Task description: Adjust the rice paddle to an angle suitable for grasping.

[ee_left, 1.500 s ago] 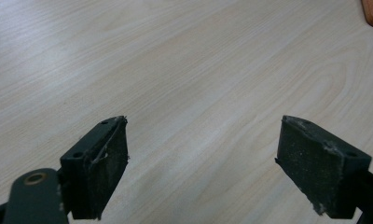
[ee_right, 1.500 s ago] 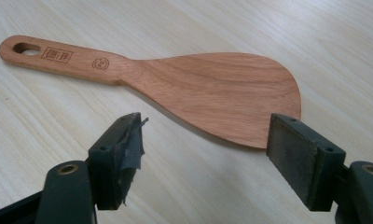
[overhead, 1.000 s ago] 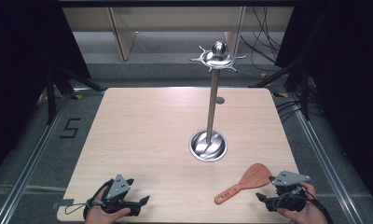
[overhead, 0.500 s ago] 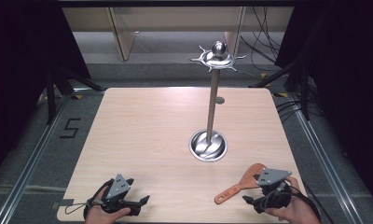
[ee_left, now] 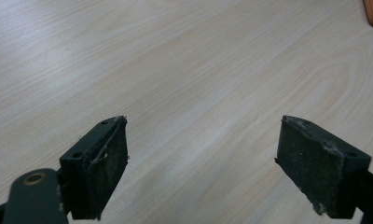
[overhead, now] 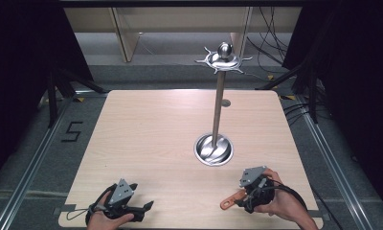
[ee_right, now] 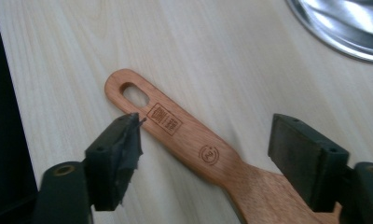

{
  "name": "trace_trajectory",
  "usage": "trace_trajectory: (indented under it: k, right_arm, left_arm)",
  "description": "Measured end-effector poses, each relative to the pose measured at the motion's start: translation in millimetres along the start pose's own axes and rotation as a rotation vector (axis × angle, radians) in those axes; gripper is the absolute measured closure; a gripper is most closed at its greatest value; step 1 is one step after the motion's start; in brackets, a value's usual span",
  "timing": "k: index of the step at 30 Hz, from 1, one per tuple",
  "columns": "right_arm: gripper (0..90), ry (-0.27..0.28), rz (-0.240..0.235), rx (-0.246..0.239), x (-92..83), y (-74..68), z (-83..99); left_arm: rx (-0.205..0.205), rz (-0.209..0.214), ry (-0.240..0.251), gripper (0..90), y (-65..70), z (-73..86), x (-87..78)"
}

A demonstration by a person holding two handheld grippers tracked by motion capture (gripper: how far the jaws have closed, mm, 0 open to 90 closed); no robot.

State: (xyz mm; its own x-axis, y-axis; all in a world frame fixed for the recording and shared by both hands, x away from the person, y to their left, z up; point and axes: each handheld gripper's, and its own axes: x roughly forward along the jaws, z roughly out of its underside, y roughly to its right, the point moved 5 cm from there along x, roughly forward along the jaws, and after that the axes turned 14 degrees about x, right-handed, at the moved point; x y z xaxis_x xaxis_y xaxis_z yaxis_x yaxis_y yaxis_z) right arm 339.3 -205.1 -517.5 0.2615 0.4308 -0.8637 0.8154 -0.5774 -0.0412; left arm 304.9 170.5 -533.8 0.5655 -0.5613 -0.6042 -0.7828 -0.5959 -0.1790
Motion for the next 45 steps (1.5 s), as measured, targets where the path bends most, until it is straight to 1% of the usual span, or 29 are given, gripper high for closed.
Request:
trace_trajectory:
  k: [2,4,5,7,8,10,13,16,18,19,21,22,23,25,26,28,29,30,31,33,34,35,37,38,39,41,43,44,45]
  right_arm:
    - [35.4,-0.051,-0.016,-0.032,2.6,-2.3,0.0]
    - [36.9,-0.075,-0.024,-0.051,6.1,-3.9,-1.4]
    - [38.2,-0.086,-0.017,-0.047,8.0,-4.2,-1.7]
    - [40.0,-0.109,-0.023,-0.07,10.8,-3.7,-2.7]
    - [41.0,-0.117,-0.017,-0.069,11.4,-3.3,-3.1]
    - [41.9,-0.136,-0.033,-0.077,13.9,-3.0,-2.9]
    - [42.3,-0.169,-0.064,-0.097,14.5,-3.6,-2.9]
    - [42.3,-0.181,-0.089,-0.136,15.7,-4.6,-3.6]
    - [44.8,-0.183,-0.078,-0.162,18.8,-6.4,-7.2]
    - [45.6,-0.199,-0.079,-0.154,18.2,-7.4,-7.5]
    - [46.7,-0.2,-0.088,-0.16,20.1,-6.9,-10.0]
    - [46.9,-0.21,-0.085,-0.146,19.7,-6.7,-10.6]
    - [47.2,-0.233,-0.07,-0.12,18.8,-6.7,-10.2]
    - [48.3,-0.223,-0.076,-0.131,20.4,-4.6,-12.6]
    - [49.1,-0.221,-0.066,-0.125,20.1,-3.7,-13.6]
    - [51.4,-0.249,-0.049,-0.088,18.6,-3.8,-13.8]
    - [52.8,-0.266,-0.045,-0.077,17.4,-3.5,-14.3]
    - [54.1,-0.274,-0.039,-0.075,17.7,-2.8,-15.3]
    - [55.3,-0.282,-0.028,-0.069,17.8,-1.6,-16.4]
    - [56.2,-0.287,-0.028,-0.08,18.8,0.6,-18.5]
    - [57.7,-0.297,-0.013,-0.062,20.0,1.2,-21.2]
    - [58.0,-0.299,-0.018,-0.074,20.5,2.0,-22.1]
    - [58.4,-0.292,-0.03,-0.091,22.7,3.5,-24.4]
    - [58.7,-0.311,-0.006,-0.054,22.1,4.2,-24.8]
    - [59.5,-0.32,-0.009,-0.056,22.1,5.6,-24.6]
    - [64.5,-0.355,0.021,-0.071,21.1,11.6,-23.2]
    - [65.6,-0.365,0.026,-0.047,19.9,15.2,-22.1]
    - [66.0,-0.353,0.022,-0.036,20.4,15.8,-21.6]
    - [66.1,-0.353,0.021,-0.066,20.1,19.8,-21.4]
  left_arm:
    - [-0.031,0.0,-0.001,15.7,2.1,1.0,1.0]
    - [0.002,0.001,0.003,15.7,-0.5,-0.1,0.4]
    - [-0.021,-0.002,0.02,15.7,0.9,-1.2,1.5]
    - [-0.019,-0.001,-0.011,15.7,2.1,0.8,0.0]
    - [0.015,-0.004,-0.008,15.7,-0.3,0.4,0.0]
    - [-0.03,0.002,-0.003,15.8,2.1,0.1,0.3]
    - [0.01,-0.001,0.0,15.8,0.2,0.5,0.6]
    - [-0.028,0.004,-0.002,15.8,2.0,0.1,0.6]
    - [0.013,0.0,-0.011,15.8,0.0,0.6,-0.1]
    - [-0.021,0.002,-0.007,15.8,1.8,0.6,0.1]
    - [0.004,-0.004,-0.001,15.8,-0.4,0.0,0.0]
    - [-0.023,-0.005,-0.01,15.8,1.6,0.8,-0.2]
    - [-0.016,-0.001,-0.01,15.8,1.9,0.9,-0.4]
    - [-0.011,0.003,-0.017,15.9,0.9,1.0,-1.1]
    - [0.028,-0.001,-0.008,15.8,-2.2,0.4,-0.8]
    - [-0.013,-0.002,-0.015,15.8,1.3,1.2,-0.6]
    - [0.004,0.008,-0.021,15.8,0.5,2.0,-0.7]
    - [-0.02,0.002,-0.01,15.9,1.5,1.2,0.0]
    - [0.015,0.006,-0.013,15.9,-0.9,0.7,-0.9]
    - [0.015,0.005,-0.012,15.9,-0.8,0.7,-1.0]
    - [-0.021,0.004,-0.008,15.8,1.7,1.5,0.3]
    - [0.014,0.005,-0.014,15.9,-0.8,1.3,-0.9]
    - [0.015,0.006,-0.01,15.9,-1.1,1.0,-0.8]
    - [0.035,-0.003,-0.014,15.8,-2.4,0.8,-1.3]
    - [-0.01,-0.004,-0.016,15.9,1.0,1.5,-0.9]
    - [-0.022,0.004,-0.006,15.9,1.9,1.5,0.1]
    - [0.026,-0.001,-0.007,15.9,-2.1,0.5,-0.8]
    - [-0.019,-0.003,-0.013,15.9,1.5,1.5,-0.5]
    - [-0.009,0.006,-0.016,15.9,1.6,1.9,-0.7]
